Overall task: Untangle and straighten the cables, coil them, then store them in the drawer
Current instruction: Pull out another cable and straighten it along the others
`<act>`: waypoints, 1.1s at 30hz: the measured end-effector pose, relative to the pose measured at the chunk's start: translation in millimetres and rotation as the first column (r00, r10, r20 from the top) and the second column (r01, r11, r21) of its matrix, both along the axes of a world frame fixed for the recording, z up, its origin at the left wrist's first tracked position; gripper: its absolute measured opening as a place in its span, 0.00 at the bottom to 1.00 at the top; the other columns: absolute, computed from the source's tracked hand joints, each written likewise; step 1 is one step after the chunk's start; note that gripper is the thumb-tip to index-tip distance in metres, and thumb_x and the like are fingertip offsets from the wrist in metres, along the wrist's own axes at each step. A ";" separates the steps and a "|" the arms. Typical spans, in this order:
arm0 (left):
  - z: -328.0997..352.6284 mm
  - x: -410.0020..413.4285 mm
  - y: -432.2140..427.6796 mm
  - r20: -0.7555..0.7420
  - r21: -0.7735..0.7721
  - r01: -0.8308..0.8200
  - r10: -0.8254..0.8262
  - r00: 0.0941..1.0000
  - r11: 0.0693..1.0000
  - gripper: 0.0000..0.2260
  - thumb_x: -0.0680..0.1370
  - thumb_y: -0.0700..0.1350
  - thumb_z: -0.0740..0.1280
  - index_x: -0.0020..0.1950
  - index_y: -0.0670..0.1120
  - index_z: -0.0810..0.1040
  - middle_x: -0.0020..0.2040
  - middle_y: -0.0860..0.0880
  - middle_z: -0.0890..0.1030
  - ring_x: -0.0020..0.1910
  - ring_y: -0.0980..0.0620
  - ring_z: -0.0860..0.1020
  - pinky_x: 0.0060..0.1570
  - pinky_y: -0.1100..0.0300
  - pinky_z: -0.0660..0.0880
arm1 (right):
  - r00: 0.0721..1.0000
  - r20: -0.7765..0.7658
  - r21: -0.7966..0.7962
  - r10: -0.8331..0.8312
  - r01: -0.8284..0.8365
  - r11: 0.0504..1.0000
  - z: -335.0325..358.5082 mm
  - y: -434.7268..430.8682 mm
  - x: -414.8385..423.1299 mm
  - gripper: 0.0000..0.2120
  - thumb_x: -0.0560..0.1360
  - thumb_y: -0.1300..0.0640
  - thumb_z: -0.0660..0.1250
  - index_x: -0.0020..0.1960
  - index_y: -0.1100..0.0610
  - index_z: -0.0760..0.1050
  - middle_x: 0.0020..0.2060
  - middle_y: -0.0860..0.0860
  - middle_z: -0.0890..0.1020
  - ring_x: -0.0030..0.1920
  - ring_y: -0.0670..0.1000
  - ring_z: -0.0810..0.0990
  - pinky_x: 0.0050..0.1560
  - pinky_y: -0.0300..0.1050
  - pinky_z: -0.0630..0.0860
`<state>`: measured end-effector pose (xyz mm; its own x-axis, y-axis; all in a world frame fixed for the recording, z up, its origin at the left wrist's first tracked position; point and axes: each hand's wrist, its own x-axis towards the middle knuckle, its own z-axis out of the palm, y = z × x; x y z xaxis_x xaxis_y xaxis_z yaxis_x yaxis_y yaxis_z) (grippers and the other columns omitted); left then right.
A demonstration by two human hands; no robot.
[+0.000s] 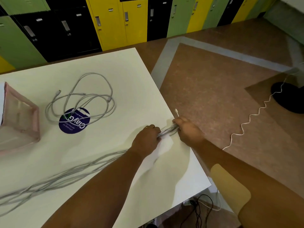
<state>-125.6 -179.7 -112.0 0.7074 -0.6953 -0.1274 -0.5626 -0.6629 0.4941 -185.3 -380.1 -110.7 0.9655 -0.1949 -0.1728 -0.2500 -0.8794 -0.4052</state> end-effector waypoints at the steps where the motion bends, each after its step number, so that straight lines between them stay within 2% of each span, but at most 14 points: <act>1: 0.1 0.0 0.3 -0.011 -0.002 -0.015 0.015 1.000 1.000 0.06 0.79 0.46 0.67 0.53 0.46 0.79 0.48 0.48 0.77 0.51 0.46 0.76 0.49 0.55 0.72 | 1.000 -0.006 -0.008 -0.006 0.006 1.000 1.1 -2.8 0.8 0.17 0.75 0.65 0.62 0.64 0.58 0.76 0.61 0.56 0.78 0.60 0.59 0.76 0.61 0.48 0.73; 4: 1.6 0.3 0.3 -0.031 -0.003 -0.056 0.056 0.998 0.998 0.05 0.79 0.45 0.66 0.52 0.46 0.79 0.46 0.47 0.77 0.48 0.46 0.76 0.48 0.55 0.72 | 0.999 -0.038 -0.036 0.000 -0.001 0.999 4.6 -7.0 4.6 0.10 0.75 0.62 0.63 0.56 0.58 0.77 0.53 0.57 0.79 0.55 0.60 0.76 0.54 0.48 0.71; 8: 5.4 1.8 -3.2 -0.060 0.012 -0.074 0.075 0.995 0.997 0.06 0.80 0.45 0.64 0.53 0.46 0.79 0.48 0.46 0.78 0.48 0.46 0.76 0.47 0.58 0.69 | 0.985 -0.138 0.061 -0.107 0.116 0.991 6.3 -6.4 2.5 0.12 0.73 0.60 0.59 0.56 0.53 0.71 0.50 0.56 0.80 0.52 0.59 0.76 0.50 0.50 0.75; 10: 5.9 4.0 -3.4 -0.082 0.018 -0.067 0.068 0.994 0.998 0.06 0.81 0.45 0.63 0.53 0.45 0.78 0.48 0.45 0.78 0.49 0.46 0.77 0.46 0.59 0.68 | 0.976 -0.170 0.128 -0.140 0.163 0.978 6.2 -7.0 -0.3 0.13 0.74 0.60 0.58 0.58 0.53 0.69 0.52 0.56 0.80 0.52 0.59 0.78 0.51 0.53 0.77; 14: 8.5 11.9 -2.3 -0.127 0.033 -0.056 0.060 0.990 0.998 0.07 0.82 0.44 0.60 0.51 0.42 0.75 0.46 0.44 0.78 0.45 0.45 0.76 0.42 0.60 0.65 | 0.958 -0.238 0.154 -0.158 0.198 0.968 9.7 -6.4 0.4 0.10 0.80 0.57 0.57 0.60 0.53 0.71 0.53 0.53 0.80 0.53 0.57 0.78 0.49 0.48 0.73; 17: 7.9 18.4 0.1 -0.196 0.038 -0.057 0.063 0.979 0.998 0.08 0.83 0.44 0.58 0.50 0.43 0.73 0.43 0.47 0.76 0.40 0.48 0.73 0.40 0.60 0.65 | 0.945 -0.255 0.168 -0.204 0.251 0.953 15.2 -8.7 1.8 0.07 0.82 0.52 0.59 0.50 0.52 0.74 0.45 0.52 0.81 0.45 0.54 0.79 0.44 0.47 0.73; 20: 6.6 18.3 0.5 -0.227 0.025 -0.039 0.044 0.973 0.999 0.08 0.83 0.44 0.58 0.51 0.42 0.74 0.42 0.49 0.75 0.40 0.49 0.72 0.40 0.60 0.65 | 0.934 -0.254 0.193 -0.252 0.304 0.933 23.5 -10.5 1.6 0.13 0.81 0.53 0.60 0.37 0.49 0.72 0.35 0.49 0.78 0.36 0.50 0.75 0.36 0.45 0.69; 24: 11.0 18.5 -3.9 -0.270 0.015 -0.044 0.046 0.962 0.999 0.09 0.80 0.49 0.63 0.49 0.43 0.74 0.41 0.49 0.76 0.41 0.46 0.75 0.38 0.57 0.68 | 0.929 -0.238 0.210 -0.284 0.335 0.919 26.9 -13.3 -2.8 0.13 0.79 0.54 0.62 0.36 0.54 0.73 0.31 0.50 0.75 0.34 0.51 0.73 0.35 0.46 0.67; 26: 16.9 23.8 -10.0 -0.322 -0.034 -0.069 0.054 0.945 0.997 0.14 0.78 0.54 0.67 0.56 0.45 0.74 0.46 0.48 0.79 0.44 0.47 0.78 0.44 0.56 0.74 | 0.931 -0.219 0.232 -0.292 0.341 0.911 30.5 -15.2 -3.4 0.12 0.77 0.54 0.64 0.35 0.53 0.75 0.30 0.48 0.75 0.33 0.50 0.73 0.35 0.45 0.68; 28: 23.8 28.8 -20.5 -0.347 -0.088 -0.059 0.025 0.938 0.994 0.18 0.78 0.55 0.68 0.63 0.47 0.72 0.50 0.48 0.81 0.45 0.48 0.78 0.46 0.58 0.73 | 0.942 -0.199 0.247 -0.269 0.314 0.917 35.2 -14.9 -1.4 0.13 0.76 0.54 0.65 0.32 0.49 0.73 0.28 0.46 0.75 0.32 0.49 0.73 0.34 0.44 0.67; 30: 30.3 31.8 -33.9 -0.294 -0.115 0.006 -0.040 0.955 0.993 0.15 0.79 0.53 0.66 0.62 0.47 0.73 0.50 0.47 0.82 0.45 0.48 0.79 0.43 0.60 0.70 | 0.949 -0.197 0.276 -0.247 0.296 0.915 37.2 -14.8 2.5 0.13 0.76 0.55 0.66 0.32 0.48 0.73 0.29 0.46 0.74 0.32 0.48 0.72 0.35 0.45 0.67; 33: 33.0 32.8 -48.2 -0.200 -0.113 0.068 -0.090 0.976 0.991 0.10 0.82 0.49 0.62 0.60 0.47 0.76 0.52 0.47 0.82 0.49 0.46 0.79 0.44 0.57 0.72 | 0.955 -0.223 0.340 -0.197 0.266 0.902 39.8 -17.2 7.7 0.07 0.75 0.58 0.65 0.39 0.55 0.78 0.34 0.52 0.77 0.36 0.50 0.73 0.40 0.50 0.70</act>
